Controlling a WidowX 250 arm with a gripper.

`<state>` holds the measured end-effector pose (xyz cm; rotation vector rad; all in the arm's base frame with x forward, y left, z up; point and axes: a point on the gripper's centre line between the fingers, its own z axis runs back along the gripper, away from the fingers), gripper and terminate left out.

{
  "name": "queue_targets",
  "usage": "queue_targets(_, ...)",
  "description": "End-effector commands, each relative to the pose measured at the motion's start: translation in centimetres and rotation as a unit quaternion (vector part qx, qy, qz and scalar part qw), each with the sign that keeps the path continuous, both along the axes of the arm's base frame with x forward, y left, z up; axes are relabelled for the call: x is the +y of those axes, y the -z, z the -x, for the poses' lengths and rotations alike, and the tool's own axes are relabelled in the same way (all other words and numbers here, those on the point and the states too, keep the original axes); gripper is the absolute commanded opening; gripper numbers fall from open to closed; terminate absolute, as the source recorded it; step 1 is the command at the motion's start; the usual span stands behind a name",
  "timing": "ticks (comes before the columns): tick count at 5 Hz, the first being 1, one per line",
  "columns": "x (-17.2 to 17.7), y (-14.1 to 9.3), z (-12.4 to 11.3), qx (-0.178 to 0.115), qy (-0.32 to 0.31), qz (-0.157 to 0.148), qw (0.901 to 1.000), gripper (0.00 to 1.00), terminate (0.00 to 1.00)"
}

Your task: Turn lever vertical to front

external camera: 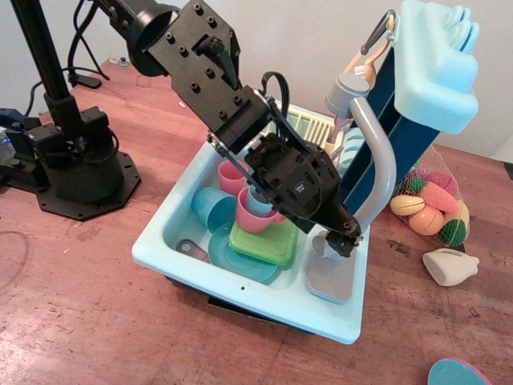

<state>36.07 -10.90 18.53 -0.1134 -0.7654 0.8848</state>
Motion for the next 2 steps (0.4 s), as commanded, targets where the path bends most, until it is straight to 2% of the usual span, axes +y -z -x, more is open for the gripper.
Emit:
queue_targets(1, 0.00, 0.00, 0.00, 0.000, 0.000, 0.000, 1.0000, 1.00, 0.00)
queue_targets(2, 0.64, -0.02, -0.68, 0.013, -0.002, -0.001, 0.9999, 1.00, 0.00)
